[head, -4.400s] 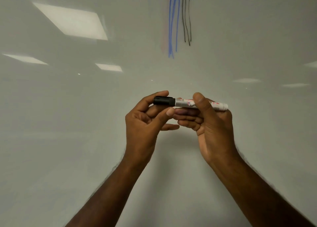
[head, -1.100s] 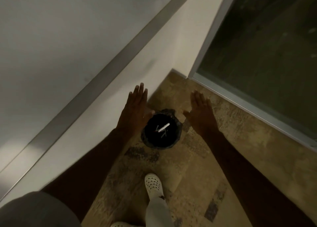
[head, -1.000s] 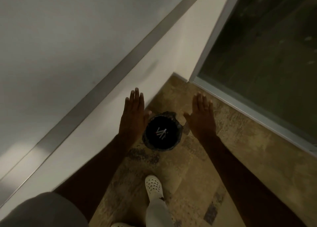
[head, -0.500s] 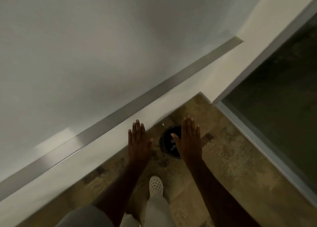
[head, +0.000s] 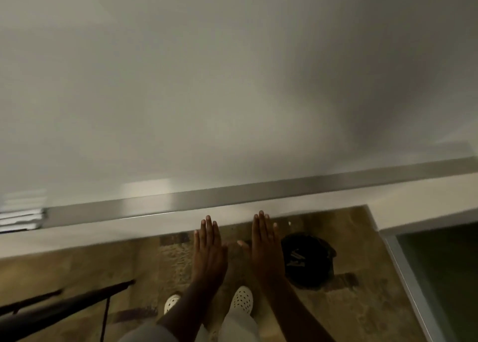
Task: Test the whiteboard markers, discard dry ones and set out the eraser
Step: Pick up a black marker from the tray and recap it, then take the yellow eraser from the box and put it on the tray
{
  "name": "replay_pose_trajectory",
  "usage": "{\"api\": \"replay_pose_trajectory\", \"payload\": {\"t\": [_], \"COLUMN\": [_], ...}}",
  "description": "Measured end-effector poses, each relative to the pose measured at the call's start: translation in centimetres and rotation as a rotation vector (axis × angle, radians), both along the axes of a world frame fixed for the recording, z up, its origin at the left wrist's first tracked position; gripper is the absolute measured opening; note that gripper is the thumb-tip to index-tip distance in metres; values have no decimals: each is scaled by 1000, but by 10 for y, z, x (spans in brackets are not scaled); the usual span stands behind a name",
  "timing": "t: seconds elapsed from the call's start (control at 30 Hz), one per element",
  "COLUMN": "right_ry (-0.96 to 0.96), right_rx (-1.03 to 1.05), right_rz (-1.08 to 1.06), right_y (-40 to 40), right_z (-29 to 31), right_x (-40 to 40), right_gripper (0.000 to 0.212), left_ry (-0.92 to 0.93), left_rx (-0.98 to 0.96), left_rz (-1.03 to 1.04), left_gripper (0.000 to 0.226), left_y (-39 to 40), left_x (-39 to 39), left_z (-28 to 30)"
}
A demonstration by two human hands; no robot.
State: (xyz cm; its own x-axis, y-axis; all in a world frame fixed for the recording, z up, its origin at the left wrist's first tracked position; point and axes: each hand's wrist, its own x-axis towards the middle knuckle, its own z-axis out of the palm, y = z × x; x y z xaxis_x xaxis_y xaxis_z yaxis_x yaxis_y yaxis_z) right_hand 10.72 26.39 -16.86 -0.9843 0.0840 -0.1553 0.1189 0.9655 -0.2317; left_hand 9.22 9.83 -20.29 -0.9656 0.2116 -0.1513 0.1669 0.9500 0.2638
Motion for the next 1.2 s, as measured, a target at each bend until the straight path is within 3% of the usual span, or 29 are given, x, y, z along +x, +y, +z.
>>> {"api": "replay_pose_trajectory", "payload": {"t": [0.3,0.5,0.83,1.2], "right_ry": [-47,-42,34,44], "right_rx": [-59,-80,-51,-9], "right_rz": [345,587,833,1068], "right_y": [-74,-121,-205,-333], "right_z": [3,14,44,74], "right_x": [-22,-32,-26,-10], "right_gripper": [81,79,79,82], "left_ry": [-22,34,30,258], "left_rx": [-100,-70,-29,118], "left_rz": [277,537,758,957], "left_gripper": [68,65,65,62], "left_y": [-64,-103,-174,-296], "left_x": [21,43,77,109], "left_z": [8,24,54,97]}}
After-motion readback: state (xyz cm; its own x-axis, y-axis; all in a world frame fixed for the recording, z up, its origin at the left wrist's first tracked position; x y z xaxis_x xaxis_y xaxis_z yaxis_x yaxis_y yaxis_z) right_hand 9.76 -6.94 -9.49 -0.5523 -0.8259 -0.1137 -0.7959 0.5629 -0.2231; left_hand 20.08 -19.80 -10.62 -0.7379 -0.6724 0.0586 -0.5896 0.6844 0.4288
